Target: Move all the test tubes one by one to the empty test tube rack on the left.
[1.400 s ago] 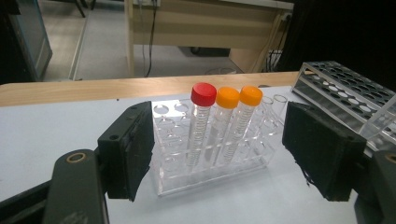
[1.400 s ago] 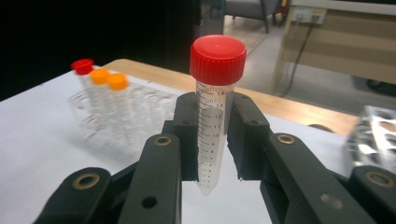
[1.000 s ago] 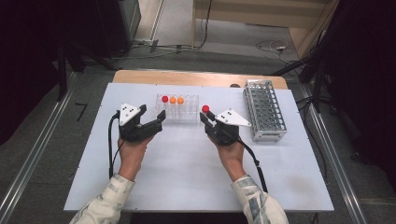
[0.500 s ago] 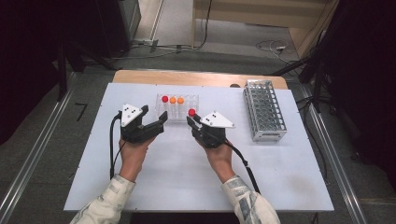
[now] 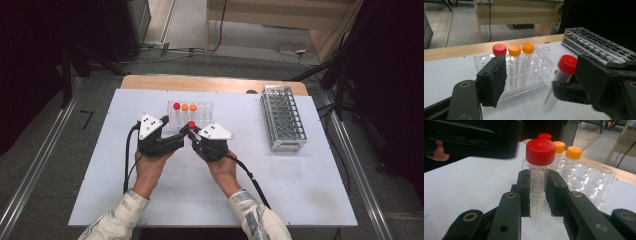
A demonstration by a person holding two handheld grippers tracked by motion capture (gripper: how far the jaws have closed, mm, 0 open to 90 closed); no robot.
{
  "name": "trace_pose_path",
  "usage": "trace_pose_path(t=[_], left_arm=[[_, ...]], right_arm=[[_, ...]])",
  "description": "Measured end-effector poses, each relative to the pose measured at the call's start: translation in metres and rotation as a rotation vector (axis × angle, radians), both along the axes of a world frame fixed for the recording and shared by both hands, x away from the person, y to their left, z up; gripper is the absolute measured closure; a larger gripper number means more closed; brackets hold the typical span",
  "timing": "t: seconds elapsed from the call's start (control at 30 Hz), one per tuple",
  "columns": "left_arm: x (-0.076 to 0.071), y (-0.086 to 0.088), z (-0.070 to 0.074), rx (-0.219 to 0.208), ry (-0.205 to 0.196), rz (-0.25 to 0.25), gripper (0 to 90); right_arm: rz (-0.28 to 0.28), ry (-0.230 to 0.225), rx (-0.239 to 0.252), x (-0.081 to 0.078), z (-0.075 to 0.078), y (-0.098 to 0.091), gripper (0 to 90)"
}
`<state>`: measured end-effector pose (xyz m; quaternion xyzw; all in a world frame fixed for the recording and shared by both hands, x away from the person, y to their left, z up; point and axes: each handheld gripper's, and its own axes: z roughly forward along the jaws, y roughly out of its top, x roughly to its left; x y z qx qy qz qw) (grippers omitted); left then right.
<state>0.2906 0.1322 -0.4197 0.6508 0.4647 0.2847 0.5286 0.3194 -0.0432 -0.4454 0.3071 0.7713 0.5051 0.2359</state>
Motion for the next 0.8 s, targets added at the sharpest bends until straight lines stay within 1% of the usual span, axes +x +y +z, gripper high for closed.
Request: trace_pose_path(t=[0.03, 0.07, 0.13, 0.17, 0.2, 0.3, 0.43, 0.47, 0.57, 0.8], left_arm=[[0.000, -0.002, 0.000, 0.000, -0.003, 0.000, 26.0], [0.000, -0.002, -0.001, 0.011, -0.007, -0.005, 26.9], [-0.001, -0.003, -0.001, 0.018, -0.010, -0.011, 30.8], [-0.001, -0.003, -0.001, 0.020, -0.011, -0.015, 34.0], [-0.001, -0.003, -0.001, 0.022, -0.012, -0.018, 36.8], [-0.001, -0.002, -0.002, 0.029, -0.019, -0.024, 45.8], [-0.002, -0.002, -0.002, 0.037, -0.023, -0.032, 58.6], [-0.002, -0.002, -0.002, 0.038, -0.025, -0.037, 60.5], [-0.003, -0.003, -0.002, 0.051, -0.029, -0.040, 63.8], [-0.003, -0.006, -0.003, 0.060, -0.025, -0.048, 68.8]], right_arm=[[0.005, -0.001, -0.002, -0.001, 0.000, 0.002, 71.5], [0.011, 0.002, -0.004, -0.001, 0.000, 0.005, 71.5], [0.020, -0.001, -0.001, -0.003, 0.000, 0.009, 71.5], [0.024, 0.005, 0.001, -0.004, 0.001, 0.011, 71.5], [0.030, -0.001, -0.003, -0.004, 0.001, 0.012, 71.5], [0.035, 0.003, -0.005, -0.007, 0.000, 0.017, 71.5], [0.045, -0.004, -0.007, -0.007, 0.000, 0.019, 71.5], [0.045, -0.005, -0.007, -0.007, 0.000, 0.019, 71.5], [0.042, -0.002, -0.005, -0.008, 0.001, 0.018, 71.6], [0.042, -0.005, -0.005, -0.008, 0.002, 0.018, 71.5]])
